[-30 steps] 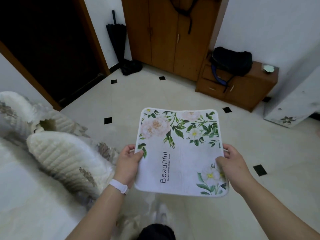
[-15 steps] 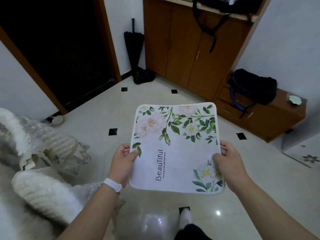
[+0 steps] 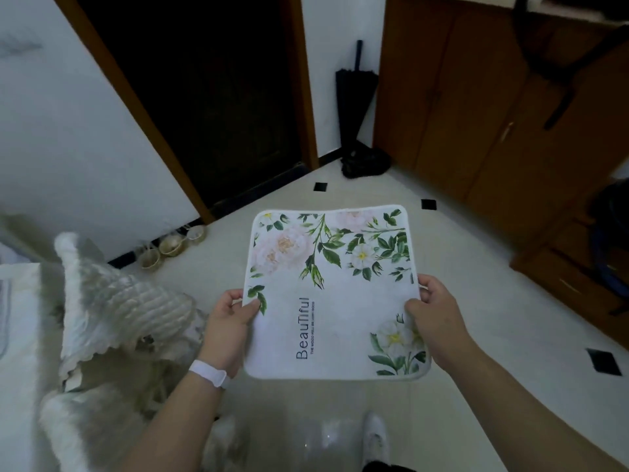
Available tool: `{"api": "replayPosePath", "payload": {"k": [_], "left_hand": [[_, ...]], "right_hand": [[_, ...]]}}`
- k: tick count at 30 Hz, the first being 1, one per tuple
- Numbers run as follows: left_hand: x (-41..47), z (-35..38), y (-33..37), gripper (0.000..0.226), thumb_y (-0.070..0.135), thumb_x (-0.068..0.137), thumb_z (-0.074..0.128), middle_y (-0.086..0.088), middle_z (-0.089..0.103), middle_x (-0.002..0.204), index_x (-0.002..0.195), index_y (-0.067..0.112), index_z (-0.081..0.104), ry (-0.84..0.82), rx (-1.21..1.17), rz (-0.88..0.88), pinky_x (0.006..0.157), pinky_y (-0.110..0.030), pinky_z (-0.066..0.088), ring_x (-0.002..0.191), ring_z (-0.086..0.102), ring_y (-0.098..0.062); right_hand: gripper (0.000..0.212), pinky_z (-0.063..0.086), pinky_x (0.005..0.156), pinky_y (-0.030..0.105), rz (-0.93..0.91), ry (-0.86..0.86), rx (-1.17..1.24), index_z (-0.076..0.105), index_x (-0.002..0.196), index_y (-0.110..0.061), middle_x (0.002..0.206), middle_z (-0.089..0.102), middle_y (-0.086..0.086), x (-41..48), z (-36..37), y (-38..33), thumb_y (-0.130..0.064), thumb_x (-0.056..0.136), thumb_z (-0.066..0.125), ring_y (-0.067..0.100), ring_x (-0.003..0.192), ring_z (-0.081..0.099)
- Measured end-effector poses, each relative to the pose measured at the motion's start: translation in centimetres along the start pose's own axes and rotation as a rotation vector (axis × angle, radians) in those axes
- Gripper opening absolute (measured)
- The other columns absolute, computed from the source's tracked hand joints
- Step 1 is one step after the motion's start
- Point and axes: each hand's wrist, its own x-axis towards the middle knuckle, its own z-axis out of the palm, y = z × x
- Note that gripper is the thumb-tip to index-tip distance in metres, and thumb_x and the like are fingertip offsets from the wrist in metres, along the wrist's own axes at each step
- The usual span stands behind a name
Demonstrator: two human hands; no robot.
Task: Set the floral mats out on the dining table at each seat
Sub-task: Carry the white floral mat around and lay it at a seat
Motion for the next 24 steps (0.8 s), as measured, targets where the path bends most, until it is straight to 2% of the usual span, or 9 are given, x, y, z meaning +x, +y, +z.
{"api": "replayPosePath", "payload": {"k": [3,5,8,11,15,19,24], "left_hand": [[2.1,1.4,1.9,0.01,0.004,0.089,0.061,-0.005,0.074,0.072,0.089,0.014,0.057,0.062,-0.019,0.023,0.07,-0.041,0.053,0.062,0.066,-0.023],[3.4,1.2,3.1,0.011,0.003,0.089,0.06,-0.005,0.074,0.07,0.088,0.013,0.056,0.1,-0.061,0.027,0.07,-0.041,0.052,0.059,0.066,-0.023],[5.8,0.3,5.0,0.014,0.0,0.089,0.06,-0.008,0.073,0.071,0.087,0.013,0.056,0.152,-0.116,0.017,0.072,-0.044,0.053,0.061,0.066,-0.026],[8.5,-1.2,5.8,0.015,-0.002,0.089,0.058,-0.008,0.073,0.072,0.086,0.013,0.055,0.227,-0.14,0.018,0.067,-0.041,0.054,0.061,0.066,-0.026],[13.4,-3.9,6.2,0.015,-0.001,0.089,0.059,-0.015,0.072,0.079,0.086,0.013,0.055,0.299,-0.194,-0.016,0.074,-0.047,0.052,0.068,0.064,-0.03],[19.9,-6.4,7.3,0.013,0.0,0.089,0.059,-0.011,0.073,0.073,0.086,0.011,0.053,0.34,-0.203,-0.012,0.058,-0.035,0.055,0.057,0.065,-0.024],[27.9,-10.5,10.3,0.014,-0.004,0.089,0.056,-0.006,0.073,0.067,0.087,0.009,0.053,0.36,-0.279,-0.014,0.053,-0.032,0.055,0.055,0.064,-0.024]], "right_hand": [[0.039,0.061,0.074,0.038,-0.04,-0.042,-0.043,0.059,0.114,-0.021,0.094,0.075,-0.003,4.3,1.0,-3.1,0.006,0.087,0.046,0.02,0.084,0.072],[0.038,0.058,0.065,0.033,-0.081,-0.077,-0.077,0.058,0.112,-0.022,0.096,0.074,-0.003,6.3,2.5,-4.8,0.006,0.088,0.047,0.016,0.08,0.071],[0.037,0.046,0.055,0.023,-0.129,-0.158,-0.144,0.056,0.112,-0.022,0.092,0.07,-0.008,9.1,5.5,-7.3,0.005,0.089,0.047,0.011,0.072,0.065],[0.037,0.046,0.055,0.023,-0.145,-0.219,-0.209,0.056,0.114,-0.022,0.092,0.069,-0.01,12.2,9.4,-9.2,0.004,0.09,0.047,0.01,0.073,0.065],[0.039,0.053,0.061,0.029,-0.154,-0.282,-0.233,0.058,0.114,-0.022,0.093,0.071,-0.011,16.0,15.1,-11.3,0.005,0.089,0.047,0.013,0.077,0.067],[0.041,0.059,0.07,0.04,-0.145,-0.3,-0.259,0.058,0.113,-0.025,0.093,0.074,-0.008,20.2,21.4,-13.5,0.005,0.087,0.047,0.021,0.082,0.071],[0.043,0.058,0.067,0.034,-0.134,-0.327,-0.282,0.058,0.113,-0.025,0.096,0.074,-0.005,24.9,30.2,-18.2,0.005,0.085,0.048,0.019,0.082,0.07]]}}
